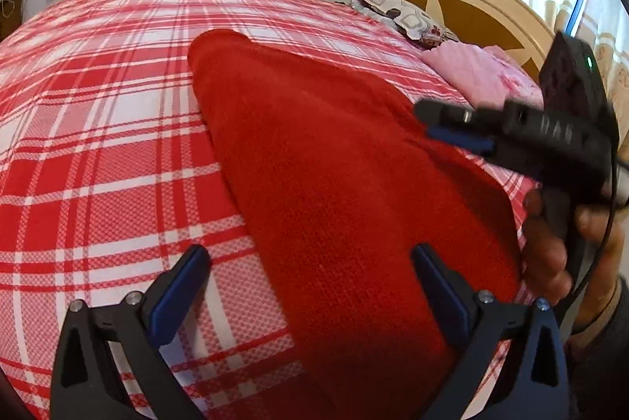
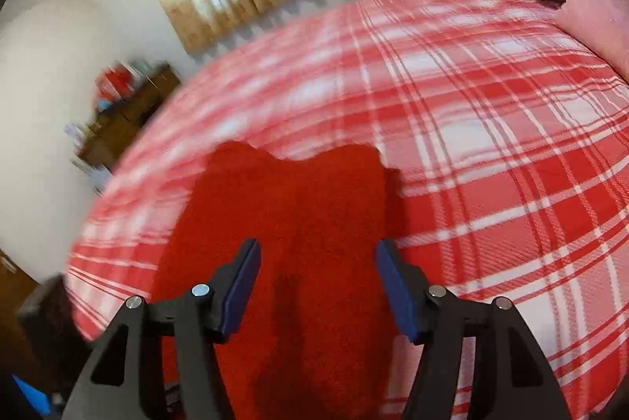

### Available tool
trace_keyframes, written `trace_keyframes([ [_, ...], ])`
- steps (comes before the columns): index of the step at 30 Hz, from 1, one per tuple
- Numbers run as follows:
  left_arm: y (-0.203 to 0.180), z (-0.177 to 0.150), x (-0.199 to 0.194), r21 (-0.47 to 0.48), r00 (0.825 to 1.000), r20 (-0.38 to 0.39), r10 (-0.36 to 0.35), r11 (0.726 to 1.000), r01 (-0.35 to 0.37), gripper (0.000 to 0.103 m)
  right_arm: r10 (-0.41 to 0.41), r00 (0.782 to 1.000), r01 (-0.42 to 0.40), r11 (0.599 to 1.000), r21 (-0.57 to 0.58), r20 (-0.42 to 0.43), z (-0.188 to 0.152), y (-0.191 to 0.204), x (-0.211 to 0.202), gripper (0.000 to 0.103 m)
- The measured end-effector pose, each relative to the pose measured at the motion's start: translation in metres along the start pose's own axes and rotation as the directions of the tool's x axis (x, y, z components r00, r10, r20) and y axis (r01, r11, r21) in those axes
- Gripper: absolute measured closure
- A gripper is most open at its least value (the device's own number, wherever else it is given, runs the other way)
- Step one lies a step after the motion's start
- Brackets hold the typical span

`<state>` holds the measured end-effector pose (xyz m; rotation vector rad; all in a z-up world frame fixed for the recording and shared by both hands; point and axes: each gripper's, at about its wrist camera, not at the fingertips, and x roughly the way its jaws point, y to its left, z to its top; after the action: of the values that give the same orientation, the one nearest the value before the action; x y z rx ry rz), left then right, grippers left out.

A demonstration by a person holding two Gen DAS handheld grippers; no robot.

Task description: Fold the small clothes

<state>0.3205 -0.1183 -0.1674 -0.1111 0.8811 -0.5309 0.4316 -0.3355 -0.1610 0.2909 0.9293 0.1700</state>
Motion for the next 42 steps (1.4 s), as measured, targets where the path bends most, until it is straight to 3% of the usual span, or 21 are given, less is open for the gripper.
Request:
trace_keyframes([
  [4, -0.003, -0.003, 0.000, 0.013, 1.000, -0.014, 0.006, 1.000, -0.006, 0.000, 0.090, 0.995, -0.092, 0.994, 0.064, 0.038, -0.011, -0.020, 0.003, 0.041],
  [13, -0.010, -0.011, -0.004, 0.053, 1.000, -0.018, 0.016, 0.998, -0.015, 0.000, 0.124, 0.992, -0.124, 0.988, 0.092, 0.006, -0.001, -0.029, 0.004, 0.041],
  [19, -0.011, -0.011, -0.003, 0.058, 1.000, -0.019, 0.019, 0.998, -0.018, 0.000, 0.131, 0.991, -0.129, 0.991, 0.045, -0.036, 0.009, -0.028, 0.012, 0.038],
  [30, -0.009, -0.010, -0.002, 0.051, 1.000, -0.019, 0.008, 0.999, -0.007, 0.000, 0.192, 0.981, -0.190, 0.973, 0.130, -0.002, 0.023, -0.051, 0.017, 0.038],
  [32, -0.006, -0.010, -0.004, 0.035, 1.000, -0.011, -0.020, 0.999, 0.021, 0.000, 0.191, 0.982, -0.190, 0.973, 0.130, 0.004, 0.027, -0.051, 0.021, 0.038],
  [36, 0.020, -0.009, -0.012, -0.094, 0.988, 0.040, -0.150, 0.984, 0.153, 0.000, 0.197, 0.980, -0.197, 0.974, 0.111, 0.011, 0.031, -0.048, 0.026, 0.038],
  [38, 0.022, -0.009, -0.010, -0.106, 0.987, 0.038, -0.153, 0.982, 0.157, 0.000, 0.204, 0.979, -0.204, 0.974, 0.100, 0.010, 0.031, -0.047, 0.027, 0.041],
  [42, 0.005, -0.009, -0.005, -0.029, 0.997, 0.009, -0.082, 0.996, 0.082, 0.000, 0.246, 0.969, -0.245, 0.966, 0.087, 0.000, 0.035, -0.044, 0.033, 0.053],
])
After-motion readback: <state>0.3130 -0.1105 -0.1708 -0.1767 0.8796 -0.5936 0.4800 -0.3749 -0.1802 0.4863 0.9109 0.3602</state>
